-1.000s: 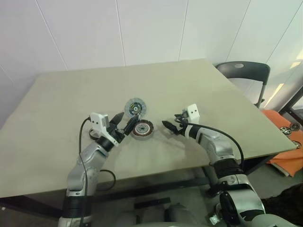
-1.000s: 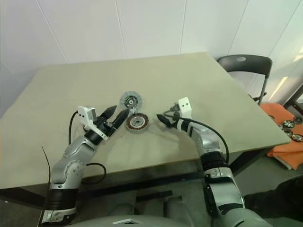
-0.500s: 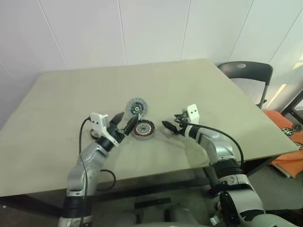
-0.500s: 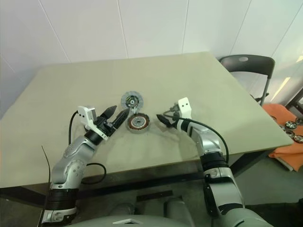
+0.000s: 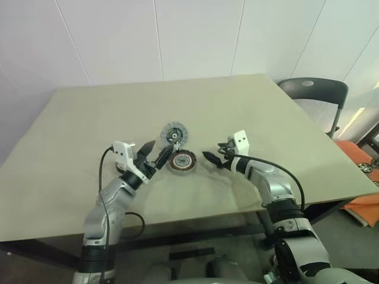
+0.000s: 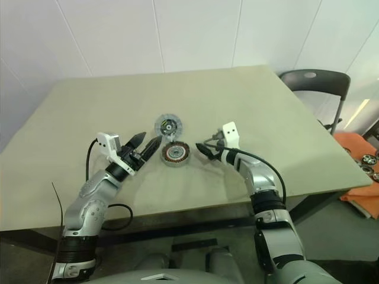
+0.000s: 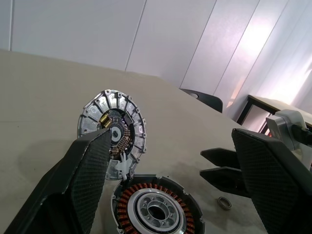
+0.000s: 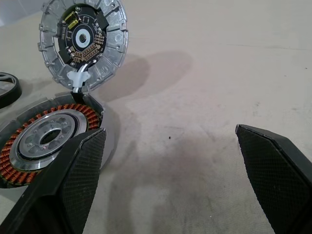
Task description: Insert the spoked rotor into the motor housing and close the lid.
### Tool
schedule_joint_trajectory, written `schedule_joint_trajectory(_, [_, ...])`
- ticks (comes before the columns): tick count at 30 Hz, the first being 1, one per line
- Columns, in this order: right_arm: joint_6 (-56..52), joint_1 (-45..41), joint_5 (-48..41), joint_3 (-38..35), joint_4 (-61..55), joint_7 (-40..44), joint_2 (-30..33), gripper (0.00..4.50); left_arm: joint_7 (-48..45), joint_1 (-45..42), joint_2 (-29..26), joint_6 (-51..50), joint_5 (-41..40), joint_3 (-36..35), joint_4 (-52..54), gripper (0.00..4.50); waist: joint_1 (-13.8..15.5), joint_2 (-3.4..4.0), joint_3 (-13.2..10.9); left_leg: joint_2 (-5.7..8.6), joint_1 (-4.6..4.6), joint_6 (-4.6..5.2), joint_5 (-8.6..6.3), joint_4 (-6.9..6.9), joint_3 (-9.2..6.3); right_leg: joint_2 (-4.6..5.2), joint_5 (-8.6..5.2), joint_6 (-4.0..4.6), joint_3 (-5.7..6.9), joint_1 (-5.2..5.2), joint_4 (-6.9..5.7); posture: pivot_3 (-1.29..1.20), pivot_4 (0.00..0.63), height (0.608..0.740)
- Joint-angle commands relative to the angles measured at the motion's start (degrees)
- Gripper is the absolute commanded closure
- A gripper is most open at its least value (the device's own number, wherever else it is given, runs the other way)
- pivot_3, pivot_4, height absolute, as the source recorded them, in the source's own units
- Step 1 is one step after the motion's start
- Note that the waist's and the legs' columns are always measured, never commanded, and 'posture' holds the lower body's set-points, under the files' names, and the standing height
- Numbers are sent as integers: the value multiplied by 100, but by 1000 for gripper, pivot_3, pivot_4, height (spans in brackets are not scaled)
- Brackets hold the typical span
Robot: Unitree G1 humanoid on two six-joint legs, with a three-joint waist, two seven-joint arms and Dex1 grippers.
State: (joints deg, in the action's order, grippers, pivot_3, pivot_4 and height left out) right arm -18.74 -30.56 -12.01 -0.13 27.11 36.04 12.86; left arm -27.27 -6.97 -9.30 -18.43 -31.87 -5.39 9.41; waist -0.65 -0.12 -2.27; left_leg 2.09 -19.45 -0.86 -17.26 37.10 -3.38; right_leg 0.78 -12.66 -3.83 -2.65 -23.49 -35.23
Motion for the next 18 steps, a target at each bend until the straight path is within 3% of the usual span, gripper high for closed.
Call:
schedule_joint_trajectory(1, [88, -126, -3, -10, -100, 28, 23, 61, -8, -78, -4, 109, 16, -35, 118, 316, -1, 0, 0, 0, 0, 0, 0, 0, 0, 0, 0, 0, 0, 0, 0, 0, 0, 740])
schedule_joint_trajectory(18, [163, -234, 60, 14, 72, 65, 8, 61, 29, -93, 31, 172, 49, -55, 96, 316, -19, 0, 0, 0, 7, 0, 1, 15, 4, -1, 0, 2, -3, 7, -9, 0, 0, 740])
